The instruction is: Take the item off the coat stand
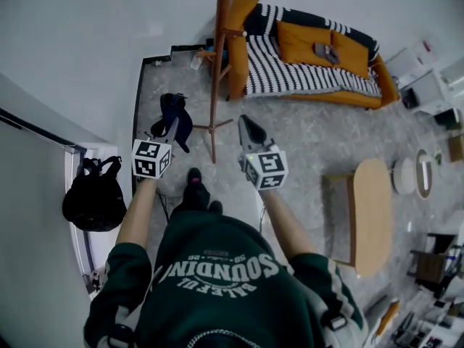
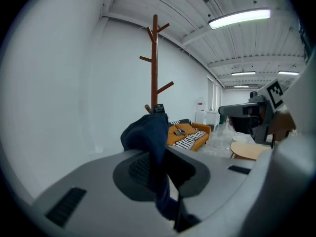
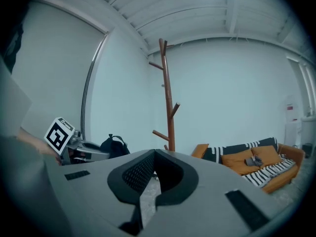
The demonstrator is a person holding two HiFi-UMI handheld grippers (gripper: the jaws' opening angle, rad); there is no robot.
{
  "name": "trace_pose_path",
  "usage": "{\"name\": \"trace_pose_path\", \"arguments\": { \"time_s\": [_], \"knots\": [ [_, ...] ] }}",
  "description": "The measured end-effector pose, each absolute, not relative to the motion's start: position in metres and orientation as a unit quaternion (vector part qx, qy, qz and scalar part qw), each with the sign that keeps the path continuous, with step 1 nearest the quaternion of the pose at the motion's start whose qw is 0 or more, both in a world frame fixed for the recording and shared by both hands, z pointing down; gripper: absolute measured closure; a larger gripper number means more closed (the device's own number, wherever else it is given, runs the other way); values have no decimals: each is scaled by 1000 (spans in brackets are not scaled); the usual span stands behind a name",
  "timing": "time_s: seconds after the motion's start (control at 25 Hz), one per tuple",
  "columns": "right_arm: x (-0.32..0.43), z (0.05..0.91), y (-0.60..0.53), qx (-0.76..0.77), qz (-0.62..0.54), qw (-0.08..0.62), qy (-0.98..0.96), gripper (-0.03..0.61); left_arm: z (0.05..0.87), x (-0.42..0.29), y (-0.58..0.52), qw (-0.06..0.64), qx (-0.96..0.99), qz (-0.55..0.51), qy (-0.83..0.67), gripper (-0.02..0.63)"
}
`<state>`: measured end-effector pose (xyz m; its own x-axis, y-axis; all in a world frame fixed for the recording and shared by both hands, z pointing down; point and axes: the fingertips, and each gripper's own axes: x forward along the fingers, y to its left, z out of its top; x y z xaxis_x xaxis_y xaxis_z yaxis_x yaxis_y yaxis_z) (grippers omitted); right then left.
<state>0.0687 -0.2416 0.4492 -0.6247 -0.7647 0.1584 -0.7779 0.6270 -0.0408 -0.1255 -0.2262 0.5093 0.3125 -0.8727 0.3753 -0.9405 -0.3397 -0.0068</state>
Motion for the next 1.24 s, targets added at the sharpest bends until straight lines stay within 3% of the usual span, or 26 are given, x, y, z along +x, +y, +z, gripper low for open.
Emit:
{"name": "trace_pose_path", "arguments": {
  "time_s": [1.24],
  "knots": [
    [68, 463, -236, 429, 66, 75, -898, 580, 517, -116, -207, 113, 811, 166, -549, 569]
  ]
}}
